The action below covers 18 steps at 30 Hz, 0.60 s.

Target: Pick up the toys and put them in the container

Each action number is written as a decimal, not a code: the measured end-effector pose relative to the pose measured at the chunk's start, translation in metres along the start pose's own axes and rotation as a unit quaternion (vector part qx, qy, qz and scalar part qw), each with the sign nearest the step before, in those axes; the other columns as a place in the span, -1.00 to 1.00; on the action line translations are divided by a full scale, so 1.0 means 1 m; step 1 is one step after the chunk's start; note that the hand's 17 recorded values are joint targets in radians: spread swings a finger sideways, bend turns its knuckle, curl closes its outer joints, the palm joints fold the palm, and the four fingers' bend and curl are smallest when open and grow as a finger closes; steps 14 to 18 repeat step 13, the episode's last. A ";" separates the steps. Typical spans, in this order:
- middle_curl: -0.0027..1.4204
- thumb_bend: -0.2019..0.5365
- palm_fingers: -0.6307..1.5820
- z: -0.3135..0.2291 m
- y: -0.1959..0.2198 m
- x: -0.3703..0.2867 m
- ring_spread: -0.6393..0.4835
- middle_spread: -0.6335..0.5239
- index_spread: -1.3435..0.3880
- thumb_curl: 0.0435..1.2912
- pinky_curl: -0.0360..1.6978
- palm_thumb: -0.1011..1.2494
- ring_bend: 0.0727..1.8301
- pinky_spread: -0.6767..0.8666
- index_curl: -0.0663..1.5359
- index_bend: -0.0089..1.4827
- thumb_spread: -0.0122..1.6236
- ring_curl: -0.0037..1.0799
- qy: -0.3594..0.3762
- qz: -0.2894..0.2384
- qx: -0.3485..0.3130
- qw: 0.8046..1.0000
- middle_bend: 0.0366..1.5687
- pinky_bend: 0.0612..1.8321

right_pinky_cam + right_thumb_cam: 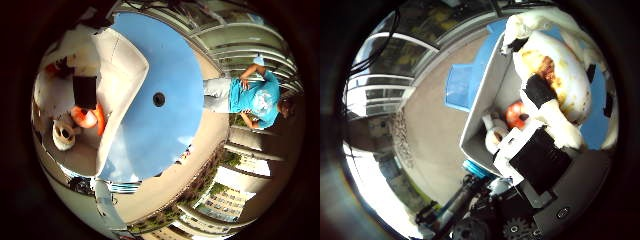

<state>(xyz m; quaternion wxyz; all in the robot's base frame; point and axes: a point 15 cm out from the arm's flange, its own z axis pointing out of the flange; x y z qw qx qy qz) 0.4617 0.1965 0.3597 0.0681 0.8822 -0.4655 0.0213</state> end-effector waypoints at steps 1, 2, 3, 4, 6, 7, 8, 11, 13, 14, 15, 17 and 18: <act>-0.12 -0.57 -0.63 0.001 0.003 0.000 0.41 -0.01 0.01 -0.24 -0.20 0.11 -0.03 0.28 -0.21 -0.41 0.43 -0.06 -0.001 -0.004 -0.006 1.000 -0.44 0.37; -0.15 -0.57 -0.68 0.002 0.006 0.000 0.44 0.01 0.01 -0.25 -0.22 0.10 -0.11 0.30 -0.24 -0.46 0.43 -0.12 -0.002 -0.009 -0.013 1.000 -0.50 0.33; -0.20 -0.56 -0.65 0.002 0.009 0.000 0.49 0.05 0.03 -0.27 -0.26 0.09 -0.19 0.32 -0.28 -0.52 0.43 -0.19 -0.003 -0.014 -0.016 1.000 -0.56 0.27; -0.25 -0.56 -0.64 0.000 0.010 0.002 0.53 0.08 0.03 -0.29 -0.30 0.07 -0.25 0.34 -0.31 -0.59 0.43 -0.24 -0.003 -0.017 -0.014 1.000 -0.63 0.21; -0.32 -0.55 -0.60 -0.004 0.012 0.004 0.58 0.13 0.05 -0.32 -0.36 0.06 -0.34 0.38 -0.36 -0.70 0.43 -0.32 -0.004 -0.017 -0.011 1.000 -0.74 0.12; -0.34 -0.54 -0.57 -0.005 0.013 0.008 0.60 0.14 0.05 -0.34 -0.38 0.05 -0.38 0.39 -0.39 -0.75 0.43 -0.35 -0.004 -0.014 -0.009 1.000 -0.78 0.09; -0.35 -0.54 -0.56 -0.009 0.015 0.011 0.61 0.15 0.05 -0.34 -0.39 0.06 -0.40 0.40 -0.40 -0.76 0.43 -0.36 -0.003 -0.012 -0.005 1.000 -0.80 0.07; -0.41 -0.54 -0.52 -0.027 0.024 0.020 0.63 0.18 0.07 -0.37 -0.43 0.05 -0.45 0.43 -0.45 -0.80 0.43 -0.40 -0.001 -0.002 0.014 1.000 -0.84 0.00; -0.43 -0.53 -0.50 -0.040 0.032 0.032 0.64 0.20 0.09 -0.38 -0.45 0.05 -0.47 0.45 -0.47 -0.80 0.42 -0.41 0.002 0.007 0.027 1.000 -0.84 -0.02; -0.43 -0.53 -0.50 -0.040 0.032 0.032 0.64 0.20 0.09 -0.38 -0.45 0.05 -0.47 0.45 -0.47 -0.80 0.42 -0.41 0.002 0.007 0.027 1.000 -0.84 -0.02; -0.43 -0.53 -0.50 -0.040 0.032 0.032 0.64 0.20 0.09 -0.38 -0.45 0.05 -0.47 0.45 -0.47 -0.80 0.42 -0.41 0.002 0.007 0.027 1.000 -0.84 -0.02; -0.43 -0.53 -0.50 -0.040 0.032 0.032 0.64 0.20 0.09 -0.38 -0.45 0.05 -0.47 0.45 -0.47 -0.80 0.42 -0.41 0.002 0.007 0.027 1.000 -0.84 -0.02; -0.43 -0.53 -0.50 -0.040 0.032 0.032 0.64 0.20 0.09 -0.38 -0.45 0.05 -0.47 0.45 -0.47 -0.80 0.42 -0.41 0.002 0.007 0.027 1.000 -0.84 -0.02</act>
